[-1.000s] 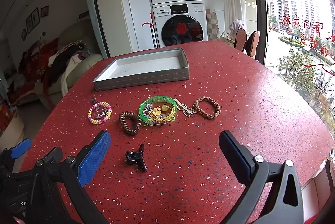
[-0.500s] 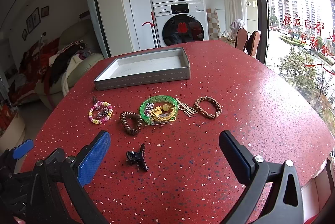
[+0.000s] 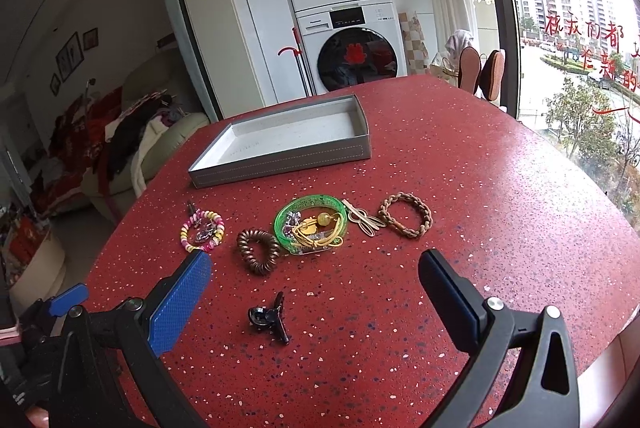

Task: Organize jewelry
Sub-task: 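Grasp the pink-and-yellow beaded bracelet with the left tool while the right tool grasps the braided brown bracelet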

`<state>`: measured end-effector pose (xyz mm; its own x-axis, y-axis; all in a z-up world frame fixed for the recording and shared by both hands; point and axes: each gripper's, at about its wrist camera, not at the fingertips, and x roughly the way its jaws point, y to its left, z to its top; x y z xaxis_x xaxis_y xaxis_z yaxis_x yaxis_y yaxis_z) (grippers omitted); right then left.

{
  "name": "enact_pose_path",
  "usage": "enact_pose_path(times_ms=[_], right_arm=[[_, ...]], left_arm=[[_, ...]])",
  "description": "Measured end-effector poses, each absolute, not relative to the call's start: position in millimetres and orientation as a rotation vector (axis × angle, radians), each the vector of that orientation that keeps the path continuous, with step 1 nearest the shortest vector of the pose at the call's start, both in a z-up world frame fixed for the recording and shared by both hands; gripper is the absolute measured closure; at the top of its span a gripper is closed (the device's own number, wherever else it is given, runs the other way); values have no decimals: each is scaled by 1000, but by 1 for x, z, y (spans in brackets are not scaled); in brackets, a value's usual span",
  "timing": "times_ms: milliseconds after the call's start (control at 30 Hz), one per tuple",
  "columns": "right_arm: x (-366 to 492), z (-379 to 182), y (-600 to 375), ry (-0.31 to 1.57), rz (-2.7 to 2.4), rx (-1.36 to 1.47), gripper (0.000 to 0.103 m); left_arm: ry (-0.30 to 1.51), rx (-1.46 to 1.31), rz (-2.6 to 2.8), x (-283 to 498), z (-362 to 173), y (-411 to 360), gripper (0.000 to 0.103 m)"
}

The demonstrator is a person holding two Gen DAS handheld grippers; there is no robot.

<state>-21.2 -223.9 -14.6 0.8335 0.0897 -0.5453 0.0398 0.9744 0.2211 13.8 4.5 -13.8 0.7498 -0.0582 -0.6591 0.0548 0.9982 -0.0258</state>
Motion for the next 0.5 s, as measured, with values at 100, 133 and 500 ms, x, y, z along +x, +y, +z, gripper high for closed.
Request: enact_pose_path(times_ms=[100, 133, 500], right_arm=[[-15, -15, -234, 597, 28, 261, 0], [-13, -16, -237, 600, 24, 273, 0], [31, -22, -272, 784, -62, 224, 0]], left_arm=[[745, -12, -67, 24, -11, 8, 0], [750, -15, -69, 28, -11, 10, 0], [867, -65, -75, 97, -7, 24, 0]])
